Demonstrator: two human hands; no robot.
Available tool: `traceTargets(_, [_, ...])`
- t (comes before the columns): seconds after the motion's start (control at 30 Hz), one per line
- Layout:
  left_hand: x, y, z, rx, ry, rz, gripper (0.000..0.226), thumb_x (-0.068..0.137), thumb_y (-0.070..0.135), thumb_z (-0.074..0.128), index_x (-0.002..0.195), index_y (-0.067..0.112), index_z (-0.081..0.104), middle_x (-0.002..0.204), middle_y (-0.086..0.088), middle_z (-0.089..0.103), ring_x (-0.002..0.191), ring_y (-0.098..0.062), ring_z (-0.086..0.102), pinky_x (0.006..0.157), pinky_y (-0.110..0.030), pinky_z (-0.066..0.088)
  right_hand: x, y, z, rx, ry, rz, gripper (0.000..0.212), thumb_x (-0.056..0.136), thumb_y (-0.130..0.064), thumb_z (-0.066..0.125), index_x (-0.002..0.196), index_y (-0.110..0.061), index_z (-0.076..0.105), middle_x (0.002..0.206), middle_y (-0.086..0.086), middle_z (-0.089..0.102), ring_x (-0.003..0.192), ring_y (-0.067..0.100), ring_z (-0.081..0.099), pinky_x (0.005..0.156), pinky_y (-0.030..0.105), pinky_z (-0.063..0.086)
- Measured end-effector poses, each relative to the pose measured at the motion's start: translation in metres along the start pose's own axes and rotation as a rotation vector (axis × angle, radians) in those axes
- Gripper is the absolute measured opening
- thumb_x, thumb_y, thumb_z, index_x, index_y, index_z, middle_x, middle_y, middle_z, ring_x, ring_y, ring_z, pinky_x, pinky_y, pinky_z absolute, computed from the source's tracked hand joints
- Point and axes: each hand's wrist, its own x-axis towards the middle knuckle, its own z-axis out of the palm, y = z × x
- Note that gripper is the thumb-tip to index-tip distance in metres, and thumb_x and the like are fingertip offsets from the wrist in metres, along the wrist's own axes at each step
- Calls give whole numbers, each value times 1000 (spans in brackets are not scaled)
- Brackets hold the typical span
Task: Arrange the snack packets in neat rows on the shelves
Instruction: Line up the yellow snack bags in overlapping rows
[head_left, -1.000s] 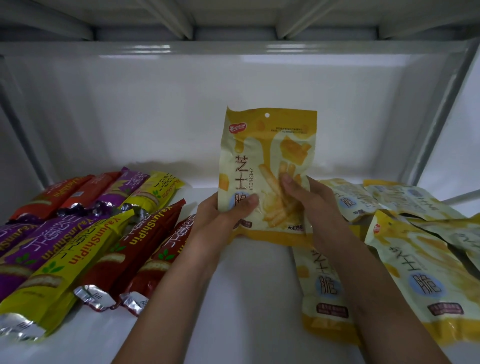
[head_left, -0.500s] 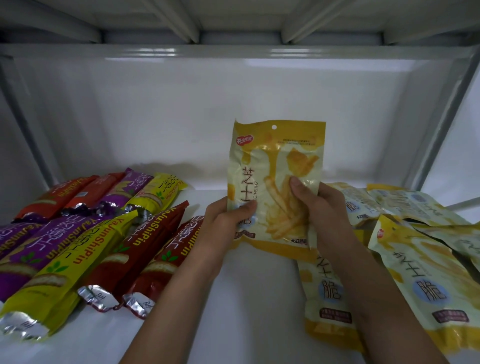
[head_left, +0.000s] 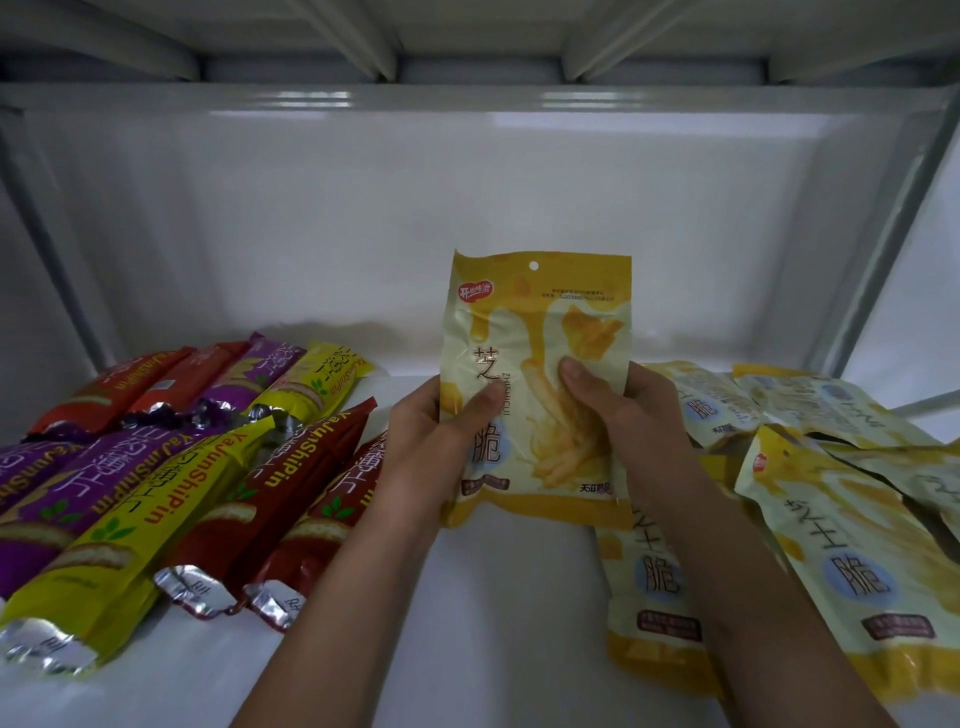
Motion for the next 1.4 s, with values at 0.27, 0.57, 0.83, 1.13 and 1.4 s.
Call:
traceTargets(0.27, [3,-2,-2,-20,63,29,20,101,21,66,108,6,77,107,-21,78,100,-44,75,95,-67,56,2,3,1,-16,6,24,34,72,-47,80,92,-21,82,99,4,81,98,24,78,92,46,60])
traceTargets(0.57, [-1,3,-1,18,88,45,17,102,21,63,94,11,74,87,-12,79,76,-29,77,68,-39,62,4,9,-2,-89,34,-7,18,99,-23,68,100,-9,80,100,8,81,99,28,77,95,53,59])
traceTargets(0.83, [2,2,-3,-13,168,119,24,105,10,56,94,17,76,92,-7,80,83,-25,76,83,-47,60,1,3,2,-67,-9,-52,21,95,-32,69,110,-21,79,101,-2,81,97,15,77,85,31,60])
traceTargets(1.13, [-2,7,-2,11,180,192,24,105,23,59,90,13,75,90,-8,78,82,-23,72,81,-41,59,1,4,-1,-17,3,-81,47,84,-37,76,103,5,76,104,28,75,101,44,73,96,61,57])
traceTargets(1.4, [-4,9,-1,-41,189,173,30,102,26,63,80,18,81,94,-8,81,83,-23,77,80,-36,62,0,3,2,-91,65,-101,48,90,-46,68,97,0,78,99,21,77,98,35,74,93,52,60])
